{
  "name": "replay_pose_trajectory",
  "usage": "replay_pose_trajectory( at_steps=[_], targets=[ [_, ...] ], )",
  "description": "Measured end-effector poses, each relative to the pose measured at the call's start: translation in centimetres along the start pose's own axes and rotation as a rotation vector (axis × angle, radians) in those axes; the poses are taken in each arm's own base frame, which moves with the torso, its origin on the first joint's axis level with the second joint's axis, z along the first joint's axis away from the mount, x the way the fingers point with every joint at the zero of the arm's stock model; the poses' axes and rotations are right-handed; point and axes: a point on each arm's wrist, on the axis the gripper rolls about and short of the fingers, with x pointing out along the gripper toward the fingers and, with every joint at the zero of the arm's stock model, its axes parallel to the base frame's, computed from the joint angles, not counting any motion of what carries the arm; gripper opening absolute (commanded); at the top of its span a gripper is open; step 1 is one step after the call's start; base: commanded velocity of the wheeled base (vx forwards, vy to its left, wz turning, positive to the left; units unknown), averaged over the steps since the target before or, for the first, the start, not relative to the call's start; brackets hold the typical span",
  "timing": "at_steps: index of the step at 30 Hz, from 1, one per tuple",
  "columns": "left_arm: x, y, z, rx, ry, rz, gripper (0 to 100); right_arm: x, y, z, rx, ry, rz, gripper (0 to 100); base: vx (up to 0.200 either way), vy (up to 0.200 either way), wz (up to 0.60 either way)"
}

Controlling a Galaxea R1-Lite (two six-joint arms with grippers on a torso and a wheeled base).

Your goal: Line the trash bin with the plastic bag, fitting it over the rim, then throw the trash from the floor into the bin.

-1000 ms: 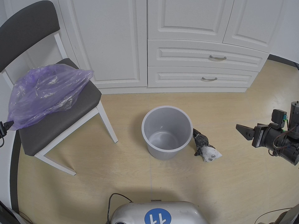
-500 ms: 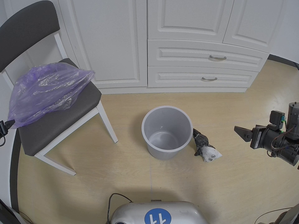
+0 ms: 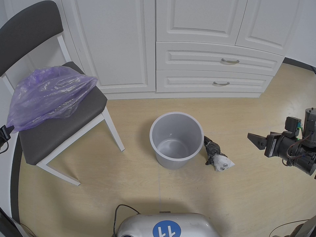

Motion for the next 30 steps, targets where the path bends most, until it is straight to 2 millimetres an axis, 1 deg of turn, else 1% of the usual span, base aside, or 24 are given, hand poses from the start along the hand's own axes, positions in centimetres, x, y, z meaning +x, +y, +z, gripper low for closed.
replay_pose_trajectory(
  at_steps=[6, 11, 18, 20, 23, 27, 30],
  targets=[
    [0.6, 0.0, -0.7, -0.04, -0.001, -0.017, 0, 0.0, 0.0, 0.1, 0.003, -0.006, 0.002, 100, 0.0, 0.0, 0.0],
    [1.0, -0.6, -1.1, -0.03, -0.018, -0.045, 0, -0.3, 0.1, 0.3, 0.004, -0.018, 0.007, 100, 0.0, 0.0, 0.0],
    [0.8, -2.4, -1.6, 0.062, -0.132, -0.111, 0, -1.3, 0.0, 0.7, 0.003, -0.045, 0.016, 100, 0.0, 0.0, 0.0],
    [0.7, -3.2, -2.0, 0.079, -0.15, -0.134, 0, -1.5, 0.0, 0.8, -0.002, -0.052, 0.017, 100, 0.0, 0.0, 0.0],
    [0.8, -5.0, -2.9, 0.082, -0.143, -0.176, 0, -1.9, -0.1, 0.9, -0.014, -0.061, 0.018, 100, 0.0, 0.0, 0.0],
    [0.8, -8.1, -3.8, 0.078, -0.13, -0.222, 0, -2.3, -0.1, 1.1, -0.026, -0.075, 0.02, 100, 0.0, 0.0, 0.0],
    [0.9, -10.6, -4.2, 0.082, -0.139, -0.217, 0, -2.6, -0.2, 1.2, -0.033, -0.082, 0.02, 100, 0.0, 0.0, 0.0]
  ],
)
